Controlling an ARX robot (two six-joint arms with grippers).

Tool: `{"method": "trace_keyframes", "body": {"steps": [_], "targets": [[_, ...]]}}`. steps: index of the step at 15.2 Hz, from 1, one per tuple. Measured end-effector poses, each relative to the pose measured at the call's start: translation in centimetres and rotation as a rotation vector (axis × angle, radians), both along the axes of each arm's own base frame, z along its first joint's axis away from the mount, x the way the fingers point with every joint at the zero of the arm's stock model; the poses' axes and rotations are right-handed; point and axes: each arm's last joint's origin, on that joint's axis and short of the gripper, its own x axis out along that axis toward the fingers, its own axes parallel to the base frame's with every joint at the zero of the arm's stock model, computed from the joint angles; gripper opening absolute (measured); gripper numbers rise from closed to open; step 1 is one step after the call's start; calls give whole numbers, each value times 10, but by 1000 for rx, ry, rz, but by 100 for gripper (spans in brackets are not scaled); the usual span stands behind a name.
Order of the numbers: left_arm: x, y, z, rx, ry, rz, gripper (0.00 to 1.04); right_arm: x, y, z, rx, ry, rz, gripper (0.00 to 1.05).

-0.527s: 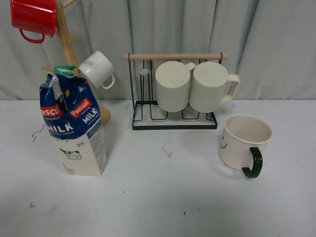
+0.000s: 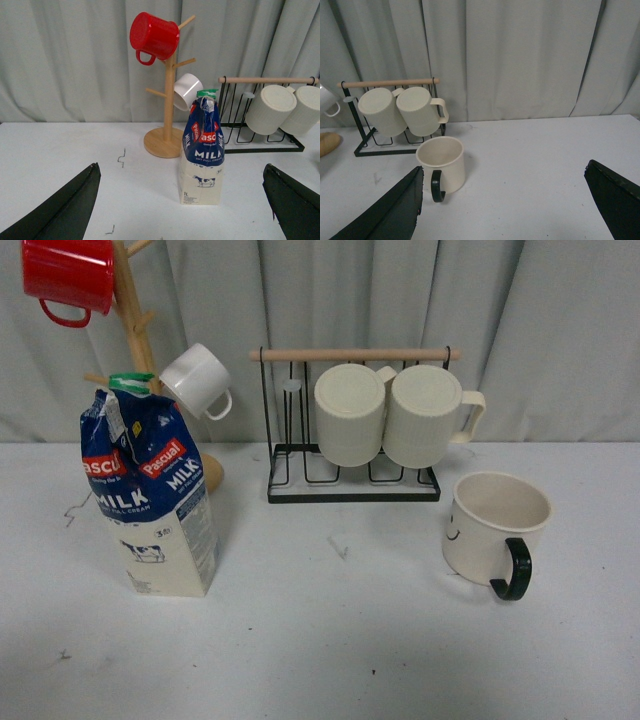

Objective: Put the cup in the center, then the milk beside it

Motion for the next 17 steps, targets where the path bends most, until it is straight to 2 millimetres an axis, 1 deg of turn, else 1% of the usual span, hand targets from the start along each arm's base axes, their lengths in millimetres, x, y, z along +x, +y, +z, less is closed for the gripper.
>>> {"method": "trace_keyframes", "body": {"steps": [17], "targets": [[0, 0, 0, 0, 0, 0, 98, 0, 0, 0, 0, 0, 0, 98]]}}
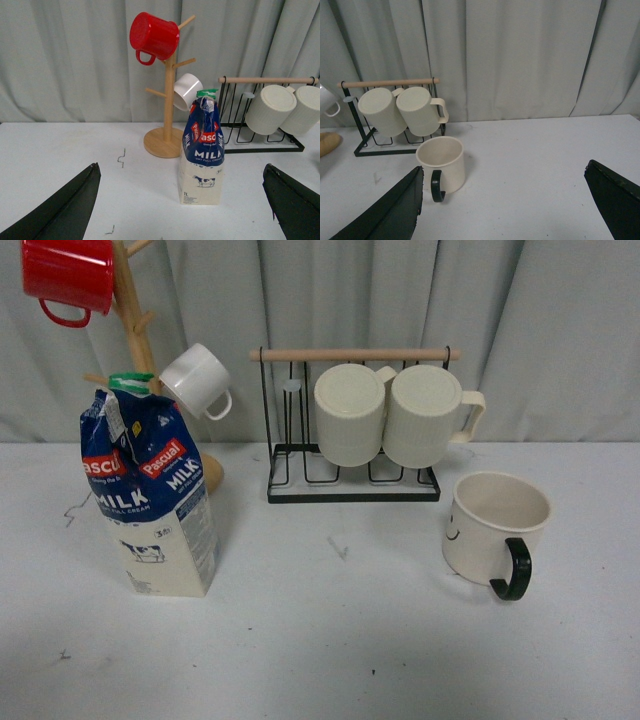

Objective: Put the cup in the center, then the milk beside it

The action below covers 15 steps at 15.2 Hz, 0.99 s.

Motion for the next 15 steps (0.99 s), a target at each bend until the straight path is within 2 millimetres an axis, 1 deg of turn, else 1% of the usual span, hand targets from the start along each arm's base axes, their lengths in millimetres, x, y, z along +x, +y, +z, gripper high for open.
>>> {"method": "trace_keyframes", "body": {"steps": [1, 2, 3, 5, 6, 7, 8, 9, 11, 13, 14, 15], "targets": [[0, 0, 0, 0, 0, 0, 98, 0, 0, 0, 0, 0, 0, 98], [0, 0, 0, 0, 0, 1, 98, 0, -1, -2, 44, 117, 71, 98], [0, 0, 0, 0, 0, -2, 98, 7, -5, -2, 125, 212, 118, 98], [0, 0, 0, 0, 0, 0, 98, 26, -9, 7, 219, 244, 149, 98], [0, 0, 0, 0, 0, 1, 98, 44, -9, 18, 240, 218, 146, 98], [0, 0, 0, 0, -1, 0, 98, 76, -11, 29, 255, 197, 89, 98], [0, 0, 0, 0, 0, 0, 98, 106, -8, 33, 260, 203, 47, 98], [0, 0, 0, 0, 0, 0, 98, 140, -3, 33, 252, 247, 4, 98], [0, 0, 0, 0, 0, 0, 98, 194, 13, 23, 224, 399, -55, 98], [0, 0, 0, 0, -1, 0, 98, 244, 32, 12, 189, 553, -63, 98], [0, 0, 0, 0, 0, 0, 98, 267, 40, 10, 181, 625, -61, 98], [0, 0, 0, 0, 0, 0, 98, 283, 45, 8, 169, 663, -70, 98]]}}
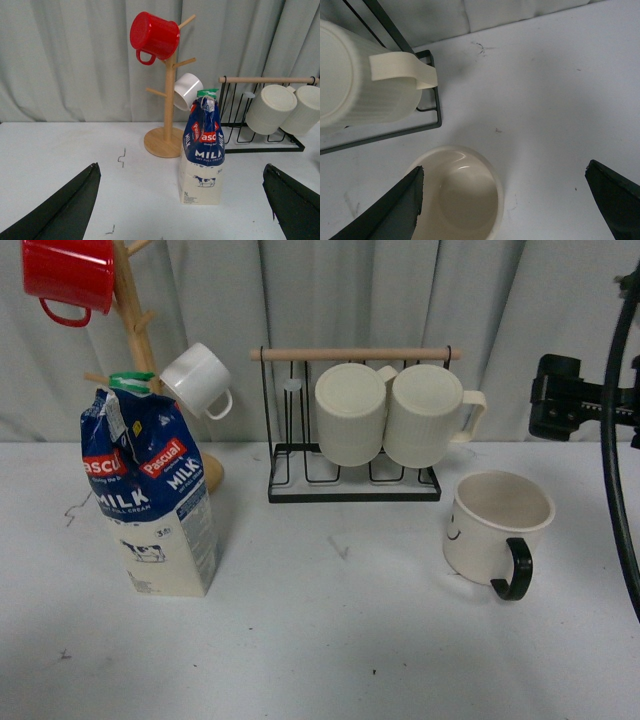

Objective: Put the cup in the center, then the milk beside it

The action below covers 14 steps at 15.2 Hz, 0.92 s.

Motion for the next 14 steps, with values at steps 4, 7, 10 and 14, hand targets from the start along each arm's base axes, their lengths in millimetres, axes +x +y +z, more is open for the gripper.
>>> {"method": "trace_keyframes", "body": {"steps": [4, 7, 10, 14], "targets": [[0, 0, 0, 0, 0, 0, 98, 30, 6, -26, -24, 165, -1, 98], [0, 0, 0, 0, 0, 0, 98, 34, 12, -34, -13, 206, 23, 98], [0, 0, 0, 0, 0, 0, 98, 35, 18, -43, -12, 254, 34, 98], [0, 0, 0, 0, 0, 0, 98, 36, 19, -61, 2, 306, 16, 85]]}}
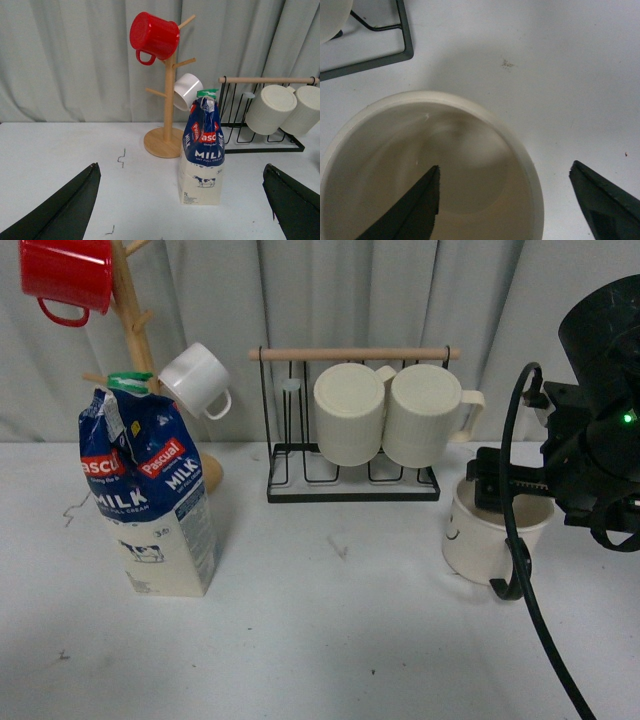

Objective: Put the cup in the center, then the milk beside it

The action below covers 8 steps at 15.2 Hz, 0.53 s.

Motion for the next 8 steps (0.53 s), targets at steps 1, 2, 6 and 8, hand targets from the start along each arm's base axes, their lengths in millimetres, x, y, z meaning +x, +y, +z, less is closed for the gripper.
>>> {"method": "trace_keyframes", "body": {"steps": [1, 2, 6, 8], "targets": [[0, 0, 0, 0, 0, 0, 98, 1, -2, 0, 0, -5, -6, 75], [0, 0, 0, 0, 0, 0, 98, 3, -4, 1, 0, -10, -14, 63], [0, 0, 0, 0, 0, 0, 98, 7, -6, -1, -1, -16, -24, 18], [0, 0, 0, 0, 0, 0, 98, 7, -6, 3, 11, -29, -24, 3]]}}
